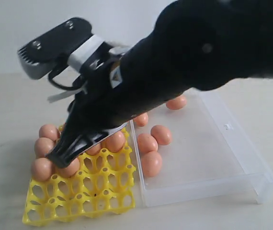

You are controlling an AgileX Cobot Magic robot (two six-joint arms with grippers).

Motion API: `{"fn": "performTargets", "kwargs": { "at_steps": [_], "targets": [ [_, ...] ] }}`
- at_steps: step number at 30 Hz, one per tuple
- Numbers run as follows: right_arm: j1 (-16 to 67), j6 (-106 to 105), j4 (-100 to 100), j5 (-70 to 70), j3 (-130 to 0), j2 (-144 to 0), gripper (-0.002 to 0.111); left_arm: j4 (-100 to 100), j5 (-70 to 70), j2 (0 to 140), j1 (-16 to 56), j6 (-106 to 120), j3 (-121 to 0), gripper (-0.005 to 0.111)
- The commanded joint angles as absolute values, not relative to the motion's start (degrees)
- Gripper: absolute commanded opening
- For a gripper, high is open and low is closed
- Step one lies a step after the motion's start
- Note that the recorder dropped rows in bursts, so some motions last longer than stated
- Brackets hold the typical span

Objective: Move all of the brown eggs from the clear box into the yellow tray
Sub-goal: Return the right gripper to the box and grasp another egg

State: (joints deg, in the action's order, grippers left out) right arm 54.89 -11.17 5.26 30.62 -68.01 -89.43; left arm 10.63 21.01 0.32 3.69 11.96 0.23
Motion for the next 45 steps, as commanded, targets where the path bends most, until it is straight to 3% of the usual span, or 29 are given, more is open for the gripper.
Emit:
{"fn": "performTargets", "kwargs": {
  "at_steps": [1,6,10,12,45],
  "targets": [
    [47.07,-1.72,-4.96,34.04,-68.45,-86.08,0.001,10.68,20.46,0.0,3.93,11.79,0.0,0.0],
    [30.73,-1.87,1.48,31.99,-69.23,-96.77,0.021,10.68,20.46,0.0,3.93,11.79,0.0,0.0],
    [27.2,-1.24,2.78,38.42,-76.94,-109.55,0.045,10.68,20.46,0.0,3.93,11.79,0.0,0.0],
    [27.2,-1.24,3.13,42.62,-81.77,-114.19,0.05,10.68,20.46,0.0,3.93,11.79,0.0,0.0],
    [30.02,-5.98,1.16,44.19,-84.97,-122.63,0.05,10.68,20.46,0.0,3.93,11.79,0.0,0.0]
  ]
}}
